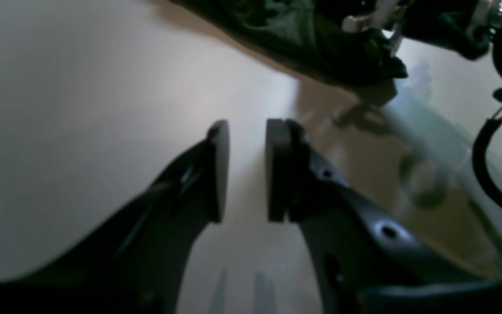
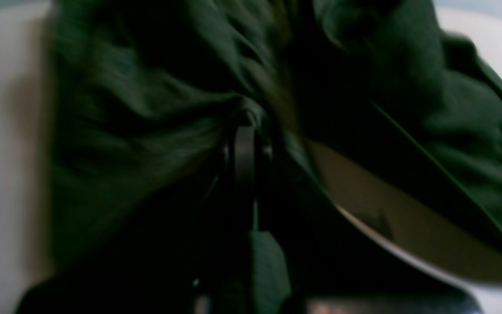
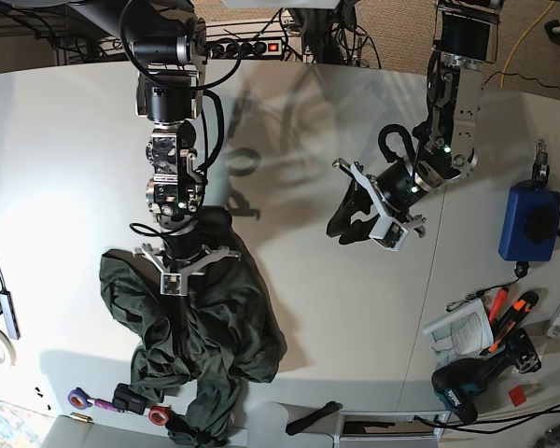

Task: Layout the t-shirt on the table in an organized manner, then fold the t-shirt properly
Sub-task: 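Drag the held t-shirt with the right gripper toward the robot base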

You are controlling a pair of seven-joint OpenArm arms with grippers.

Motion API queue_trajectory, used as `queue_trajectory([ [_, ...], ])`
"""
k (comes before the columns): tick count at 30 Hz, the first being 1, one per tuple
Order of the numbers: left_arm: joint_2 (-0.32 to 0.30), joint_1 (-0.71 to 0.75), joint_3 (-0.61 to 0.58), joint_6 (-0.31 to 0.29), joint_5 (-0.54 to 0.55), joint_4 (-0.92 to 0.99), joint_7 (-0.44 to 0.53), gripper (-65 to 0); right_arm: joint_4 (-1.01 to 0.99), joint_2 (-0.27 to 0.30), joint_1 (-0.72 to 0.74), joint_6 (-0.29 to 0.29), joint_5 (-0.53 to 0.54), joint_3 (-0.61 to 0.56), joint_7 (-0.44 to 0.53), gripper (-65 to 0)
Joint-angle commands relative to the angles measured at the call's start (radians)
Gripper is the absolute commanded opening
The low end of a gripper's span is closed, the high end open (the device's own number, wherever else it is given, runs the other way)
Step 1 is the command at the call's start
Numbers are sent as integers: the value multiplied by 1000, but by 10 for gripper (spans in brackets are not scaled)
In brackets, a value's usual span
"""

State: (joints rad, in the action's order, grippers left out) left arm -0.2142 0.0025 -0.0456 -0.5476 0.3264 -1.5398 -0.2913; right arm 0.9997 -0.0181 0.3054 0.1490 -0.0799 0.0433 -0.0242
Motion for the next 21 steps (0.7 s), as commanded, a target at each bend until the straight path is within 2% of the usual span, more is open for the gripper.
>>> queue_trajectory([
  [1, -5, -16, 2, -3, 18, -18, 26, -491, 38, -1, 20, 45, 1, -3, 40, -650],
  [5, -5, -16, 2, -3, 18, -18, 26, -491, 183, -1, -51, 263, 8, -11, 47, -650],
  [9, -26, -16, 2, 1, 18, -18, 26, -491, 415, 14, -186, 382, 12, -58, 19, -650],
  [12, -54, -16, 2, 16, 18, -18, 26, -491, 588, 63, -303, 430, 28, -120, -17, -650],
  [15, -85, -16, 2, 15, 18, -18, 26, -491, 725, 122, -413, 462, 77, -174, -102, -650],
  [18, -109, -16, 2, 16, 18, -18, 26, -491, 807, 178, -511, 468, 148, -203, -196, -650],
  [21, -124, -16, 2, 18, 18, -18, 26, -491, 845, 232, -599, 476, 217, -206, -238, -650],
])
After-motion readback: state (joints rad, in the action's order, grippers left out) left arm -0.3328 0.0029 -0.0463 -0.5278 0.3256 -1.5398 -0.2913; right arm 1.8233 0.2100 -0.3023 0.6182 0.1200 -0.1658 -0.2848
